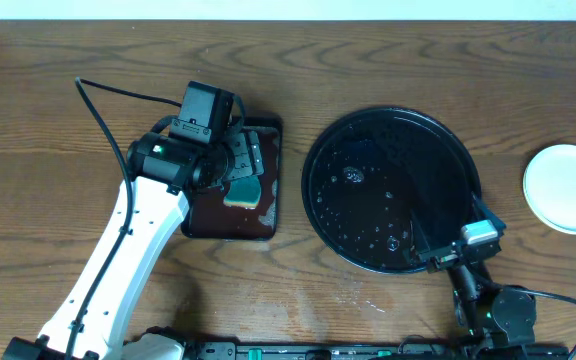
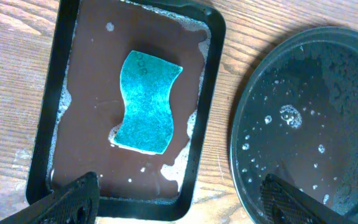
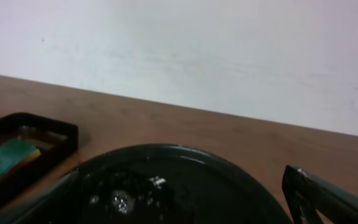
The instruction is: Clean dirty plates on tray and stack at the side
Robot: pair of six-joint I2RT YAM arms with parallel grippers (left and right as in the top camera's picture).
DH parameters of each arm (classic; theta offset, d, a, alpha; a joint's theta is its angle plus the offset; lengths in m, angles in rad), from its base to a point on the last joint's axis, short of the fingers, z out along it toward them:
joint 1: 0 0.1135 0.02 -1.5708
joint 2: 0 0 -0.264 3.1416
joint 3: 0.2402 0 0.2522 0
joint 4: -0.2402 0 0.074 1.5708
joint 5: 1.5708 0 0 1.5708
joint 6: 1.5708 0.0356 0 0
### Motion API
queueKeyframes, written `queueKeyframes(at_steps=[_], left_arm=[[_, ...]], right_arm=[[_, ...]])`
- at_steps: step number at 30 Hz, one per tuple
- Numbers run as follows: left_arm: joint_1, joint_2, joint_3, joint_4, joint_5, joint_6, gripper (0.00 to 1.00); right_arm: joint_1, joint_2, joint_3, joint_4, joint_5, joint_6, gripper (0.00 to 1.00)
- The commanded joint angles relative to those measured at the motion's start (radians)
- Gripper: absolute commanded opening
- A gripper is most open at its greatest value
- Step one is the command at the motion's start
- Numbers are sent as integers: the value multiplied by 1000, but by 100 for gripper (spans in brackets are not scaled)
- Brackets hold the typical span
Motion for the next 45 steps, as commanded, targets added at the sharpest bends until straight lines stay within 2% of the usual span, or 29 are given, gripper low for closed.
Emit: queueKeyframes(at_steps=[1,5,22,27,29,32,38,41,45], left_arm=[[4,-2,19,-4,-2,-5,83],[4,-2,19,-5,-2,-5,83],[4,-2,19,-5,-2,-5,83],[4,-46,-2,-10,-53,10,83],[4,-97,-45,65,-101,10,83],[13,-203,-162,260,-165,10,83],[111,-473,-488,621,-190,5,83],[168,-615,-645,739,-190,5,83],[225,-812,-811,820,-190,5,83]], right_arm=[[-8,-9,-8,-25,9,-9,99],[-8,-9,-8,-85,9,-9,99],[-8,-6,-8,-85,10,-9,99],[-8,-6,-8,-85,10,-9,99],[-8,-6,-8,-85,10,-9,99],[-8,-6,-8,-85,10,-9,99],[-8,-6,-8,-85,9,-9,99],[-8,-6,-8,-85,10,-9,99],[-8,-6,-8,-85,9,-9,99]])
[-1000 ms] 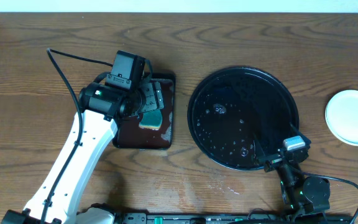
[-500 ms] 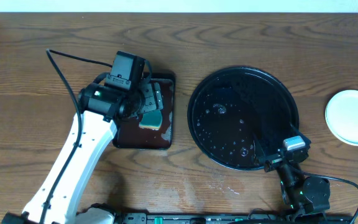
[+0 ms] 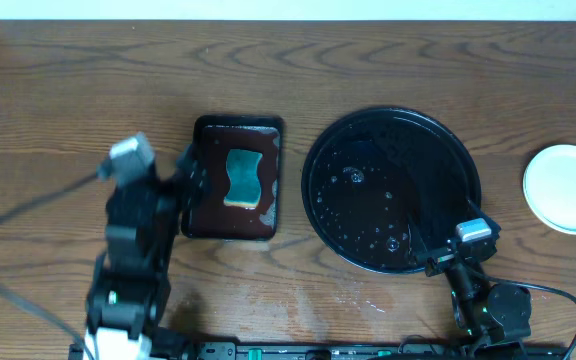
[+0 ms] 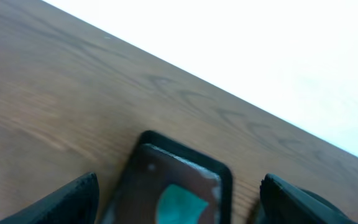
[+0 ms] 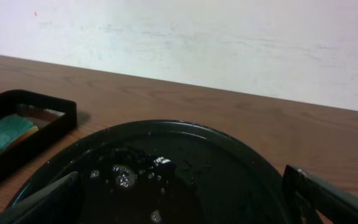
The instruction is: Clean dirty plates on tray and stack at the side
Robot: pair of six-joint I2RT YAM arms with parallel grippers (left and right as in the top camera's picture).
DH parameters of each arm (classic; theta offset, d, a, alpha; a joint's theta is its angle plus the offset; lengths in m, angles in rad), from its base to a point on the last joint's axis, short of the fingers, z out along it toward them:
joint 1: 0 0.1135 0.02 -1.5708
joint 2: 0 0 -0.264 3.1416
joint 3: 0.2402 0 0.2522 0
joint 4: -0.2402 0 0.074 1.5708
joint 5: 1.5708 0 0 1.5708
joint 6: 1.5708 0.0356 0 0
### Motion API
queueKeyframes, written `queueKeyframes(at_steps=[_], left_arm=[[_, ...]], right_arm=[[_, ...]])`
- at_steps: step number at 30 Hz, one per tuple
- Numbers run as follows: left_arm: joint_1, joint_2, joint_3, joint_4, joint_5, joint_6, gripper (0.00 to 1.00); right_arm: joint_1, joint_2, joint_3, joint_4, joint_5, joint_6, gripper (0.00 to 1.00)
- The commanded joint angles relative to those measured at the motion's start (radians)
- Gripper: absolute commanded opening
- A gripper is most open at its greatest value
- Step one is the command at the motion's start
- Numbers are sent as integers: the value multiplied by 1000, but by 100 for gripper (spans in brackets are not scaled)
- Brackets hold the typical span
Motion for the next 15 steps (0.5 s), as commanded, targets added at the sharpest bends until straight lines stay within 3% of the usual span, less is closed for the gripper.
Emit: queueKeyframes(at_steps=[1,7,15], left_arm=[[47,-167,-130,51,-20,-1,83],[118,-468,-314,148,-29,-1,83],[128,-703,-460,148,-77,-1,83]], right_arm=[[-8,-4,-2,-3,5,-9,99],[-8,-4,-2,-2,6,-9,99],[-8,-4,-2,-3,6,-8,99]])
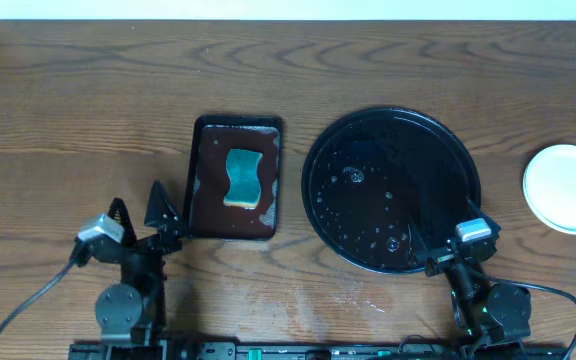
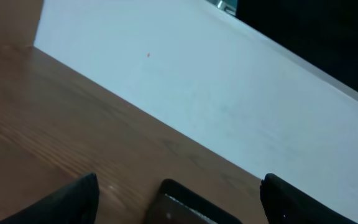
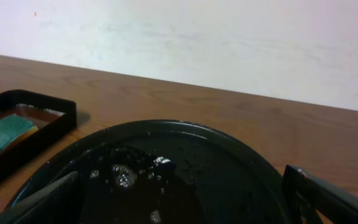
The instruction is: Clean dirty plates on tray and stack at the side
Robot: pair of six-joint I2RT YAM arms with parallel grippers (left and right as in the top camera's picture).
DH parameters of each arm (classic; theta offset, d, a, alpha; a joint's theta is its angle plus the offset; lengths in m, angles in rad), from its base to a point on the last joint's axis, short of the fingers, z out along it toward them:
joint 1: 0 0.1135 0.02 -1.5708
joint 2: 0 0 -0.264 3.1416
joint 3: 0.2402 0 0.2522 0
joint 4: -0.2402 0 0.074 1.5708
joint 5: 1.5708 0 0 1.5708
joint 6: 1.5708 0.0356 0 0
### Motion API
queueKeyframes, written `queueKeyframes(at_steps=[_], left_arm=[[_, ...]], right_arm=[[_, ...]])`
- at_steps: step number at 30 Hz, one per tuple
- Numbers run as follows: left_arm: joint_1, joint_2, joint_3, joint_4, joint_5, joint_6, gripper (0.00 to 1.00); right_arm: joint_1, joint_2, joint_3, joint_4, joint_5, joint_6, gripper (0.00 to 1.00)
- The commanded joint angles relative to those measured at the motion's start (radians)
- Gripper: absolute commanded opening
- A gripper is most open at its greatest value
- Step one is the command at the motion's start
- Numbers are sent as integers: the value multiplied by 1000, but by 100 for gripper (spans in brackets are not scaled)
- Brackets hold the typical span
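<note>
A round black tray (image 1: pixel 392 190), wet with bubbles, lies right of centre and holds no plates; it also fills the lower right wrist view as the same round tray (image 3: pixel 166 168). One white plate (image 1: pixel 566 188) rests on the table at the far right edge. A teal sponge (image 1: pixel 241 178) lies in a small rectangular black tray (image 1: pixel 200 190) of brown water. My left gripper (image 1: pixel 140 210) stands open and empty at the front, left of that tray. My right gripper (image 1: pixel 446 226) is open and empty at the round tray's near rim.
The left wrist view shows only a corner of the rectangular tray (image 2: pixel 182 200), wooden tabletop and the white wall (image 2: pixel 229 93). In the right wrist view the rectangular tray (image 3: pixel 39 134) and sponge (image 3: pixel 2 137) sit at the left. Both arm bases stand at the table's front edge.
My left arm has drawn back toward the table's front edge and folded low. Its camera, which showed the sponge tray's far end, now shows only a corner. The right arm has not moved.
My left gripper stood open directly above the sponge lying in its tray. Then the arm was off to the tray's left, gripper still open and empty. Now it sits folded at the front edge. The sponge, round tray and white plate stayed where they were.
</note>
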Motion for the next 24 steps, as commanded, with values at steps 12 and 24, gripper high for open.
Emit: queueKeyframes(at_steps=[12,24], left_arm=[[10,-86,-165,-75,-58,0,83],[10,-82,-164,-90,-57,0,83]], right_arm=[[-8,-4,-2,-2,4,-9,99],[-8,-4,-2,-2,4,-8,99]])
